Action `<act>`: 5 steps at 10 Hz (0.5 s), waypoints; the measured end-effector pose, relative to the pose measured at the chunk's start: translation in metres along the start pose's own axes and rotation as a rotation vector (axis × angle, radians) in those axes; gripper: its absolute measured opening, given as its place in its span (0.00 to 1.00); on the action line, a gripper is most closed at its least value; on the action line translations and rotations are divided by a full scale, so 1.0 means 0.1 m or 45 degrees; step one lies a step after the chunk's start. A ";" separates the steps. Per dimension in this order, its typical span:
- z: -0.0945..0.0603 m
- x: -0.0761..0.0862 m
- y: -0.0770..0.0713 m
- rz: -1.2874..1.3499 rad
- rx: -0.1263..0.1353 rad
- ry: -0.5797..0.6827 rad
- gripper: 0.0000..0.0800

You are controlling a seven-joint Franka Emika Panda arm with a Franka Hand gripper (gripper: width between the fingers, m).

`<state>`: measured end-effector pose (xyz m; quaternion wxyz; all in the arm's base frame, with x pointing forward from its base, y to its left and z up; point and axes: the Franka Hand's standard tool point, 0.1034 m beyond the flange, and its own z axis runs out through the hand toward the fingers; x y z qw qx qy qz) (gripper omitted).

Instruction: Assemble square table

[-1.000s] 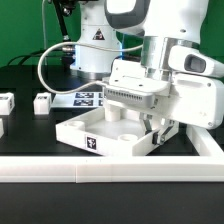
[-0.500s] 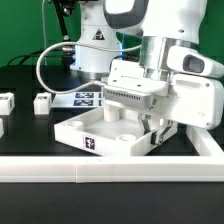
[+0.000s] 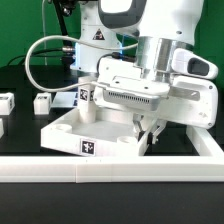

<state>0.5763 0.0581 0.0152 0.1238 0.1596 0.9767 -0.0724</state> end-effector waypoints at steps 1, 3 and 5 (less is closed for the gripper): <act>0.00 0.00 -0.01 -0.024 0.001 -0.001 0.08; 0.01 0.00 -0.02 -0.184 0.009 -0.012 0.08; -0.03 0.05 0.10 -0.271 0.009 -0.031 0.08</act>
Offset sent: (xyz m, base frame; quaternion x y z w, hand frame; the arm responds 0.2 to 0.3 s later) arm 0.0027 0.0179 0.0063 0.0320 -0.0360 -0.1494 0.9876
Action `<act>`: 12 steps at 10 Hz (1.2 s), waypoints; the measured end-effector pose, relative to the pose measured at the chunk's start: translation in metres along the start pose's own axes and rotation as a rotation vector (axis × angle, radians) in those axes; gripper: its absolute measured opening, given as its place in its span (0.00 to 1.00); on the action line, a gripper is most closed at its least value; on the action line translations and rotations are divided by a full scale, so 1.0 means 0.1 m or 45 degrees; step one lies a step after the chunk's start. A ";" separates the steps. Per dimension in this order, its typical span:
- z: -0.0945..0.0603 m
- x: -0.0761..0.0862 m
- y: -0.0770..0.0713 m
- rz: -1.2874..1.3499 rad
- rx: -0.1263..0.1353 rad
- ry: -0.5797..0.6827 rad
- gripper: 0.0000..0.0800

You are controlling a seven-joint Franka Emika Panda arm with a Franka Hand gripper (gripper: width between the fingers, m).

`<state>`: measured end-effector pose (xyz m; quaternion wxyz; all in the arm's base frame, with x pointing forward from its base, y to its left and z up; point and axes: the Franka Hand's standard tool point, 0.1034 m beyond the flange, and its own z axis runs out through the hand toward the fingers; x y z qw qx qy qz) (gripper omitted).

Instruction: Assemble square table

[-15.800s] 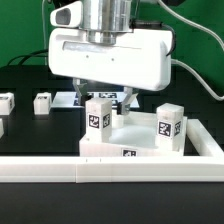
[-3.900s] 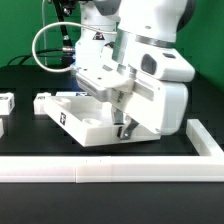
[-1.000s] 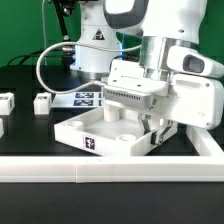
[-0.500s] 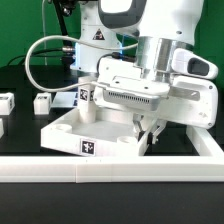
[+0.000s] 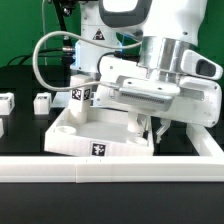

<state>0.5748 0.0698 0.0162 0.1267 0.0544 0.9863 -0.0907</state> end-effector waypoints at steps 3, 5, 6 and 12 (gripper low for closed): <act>0.02 0.00 -0.05 0.034 -0.007 0.000 0.08; 0.03 -0.03 -0.10 0.037 -0.033 -0.011 0.08; 0.05 -0.06 -0.20 0.000 -0.105 -0.044 0.08; -0.01 0.01 0.08 0.176 -0.182 -0.035 0.08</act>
Offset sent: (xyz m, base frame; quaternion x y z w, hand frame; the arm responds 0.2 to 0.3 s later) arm 0.0000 0.0000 0.0000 0.0000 0.0000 0.0000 1.0000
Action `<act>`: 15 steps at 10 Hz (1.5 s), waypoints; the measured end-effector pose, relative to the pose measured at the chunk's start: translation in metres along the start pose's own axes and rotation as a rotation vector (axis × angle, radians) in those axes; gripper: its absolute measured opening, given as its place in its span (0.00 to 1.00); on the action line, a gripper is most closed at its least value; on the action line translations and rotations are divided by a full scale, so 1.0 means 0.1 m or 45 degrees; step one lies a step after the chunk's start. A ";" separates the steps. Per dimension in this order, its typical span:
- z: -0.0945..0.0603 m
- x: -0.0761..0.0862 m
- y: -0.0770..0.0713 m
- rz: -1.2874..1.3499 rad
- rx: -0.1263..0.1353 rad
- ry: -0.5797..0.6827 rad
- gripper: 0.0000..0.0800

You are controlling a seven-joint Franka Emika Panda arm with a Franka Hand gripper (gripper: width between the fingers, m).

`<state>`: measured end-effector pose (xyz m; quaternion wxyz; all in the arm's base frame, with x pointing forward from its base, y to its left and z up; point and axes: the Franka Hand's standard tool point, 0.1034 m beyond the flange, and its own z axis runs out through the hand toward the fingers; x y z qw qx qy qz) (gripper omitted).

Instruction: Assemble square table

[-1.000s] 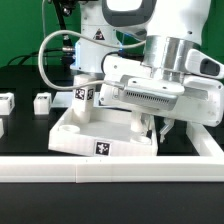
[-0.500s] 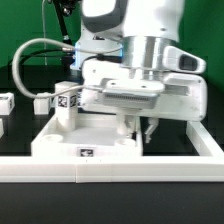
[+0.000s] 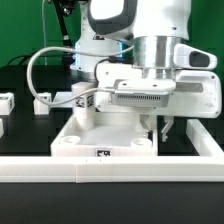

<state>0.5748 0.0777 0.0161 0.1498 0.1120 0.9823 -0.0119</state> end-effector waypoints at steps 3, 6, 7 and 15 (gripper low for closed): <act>0.01 -0.01 -0.03 -0.004 0.003 0.001 0.08; 0.01 0.07 0.09 -0.032 0.022 0.012 0.08; 0.00 0.10 0.21 -0.039 0.026 0.012 0.08; 0.02 0.13 0.42 -0.093 0.076 0.021 0.08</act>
Offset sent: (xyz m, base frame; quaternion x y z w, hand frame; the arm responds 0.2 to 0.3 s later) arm 0.0000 0.0000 0.0000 0.0000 0.0000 0.0000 1.0000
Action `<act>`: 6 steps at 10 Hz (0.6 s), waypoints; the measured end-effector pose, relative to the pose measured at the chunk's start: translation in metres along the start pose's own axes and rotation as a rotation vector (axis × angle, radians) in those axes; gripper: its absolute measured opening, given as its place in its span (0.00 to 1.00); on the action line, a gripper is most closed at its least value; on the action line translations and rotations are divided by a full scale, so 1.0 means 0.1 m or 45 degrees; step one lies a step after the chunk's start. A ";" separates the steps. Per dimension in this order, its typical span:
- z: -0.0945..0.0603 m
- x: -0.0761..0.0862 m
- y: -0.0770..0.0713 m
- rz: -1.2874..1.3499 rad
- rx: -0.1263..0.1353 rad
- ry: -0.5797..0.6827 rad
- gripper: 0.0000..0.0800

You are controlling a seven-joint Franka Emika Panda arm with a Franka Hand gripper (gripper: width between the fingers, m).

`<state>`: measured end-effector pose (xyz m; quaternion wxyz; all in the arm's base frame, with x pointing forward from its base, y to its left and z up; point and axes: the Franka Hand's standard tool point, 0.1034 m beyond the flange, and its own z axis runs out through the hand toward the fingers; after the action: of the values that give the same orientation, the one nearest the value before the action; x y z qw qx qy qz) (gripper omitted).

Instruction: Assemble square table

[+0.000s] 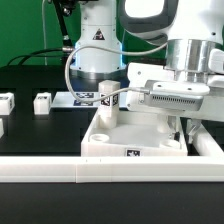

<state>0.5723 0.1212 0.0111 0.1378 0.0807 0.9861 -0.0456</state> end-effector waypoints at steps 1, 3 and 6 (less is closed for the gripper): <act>0.00 0.00 0.04 -0.004 0.048 0.007 0.08; -0.01 -0.03 0.03 -0.014 0.091 0.011 0.08; 0.00 -0.09 -0.15 0.011 0.133 0.013 0.41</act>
Offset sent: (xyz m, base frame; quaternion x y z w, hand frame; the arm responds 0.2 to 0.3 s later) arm 0.0000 0.0000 0.0000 0.0000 0.0000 0.0000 1.0000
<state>0.5780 0.1051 0.0142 0.1287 0.0921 0.9827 -0.0959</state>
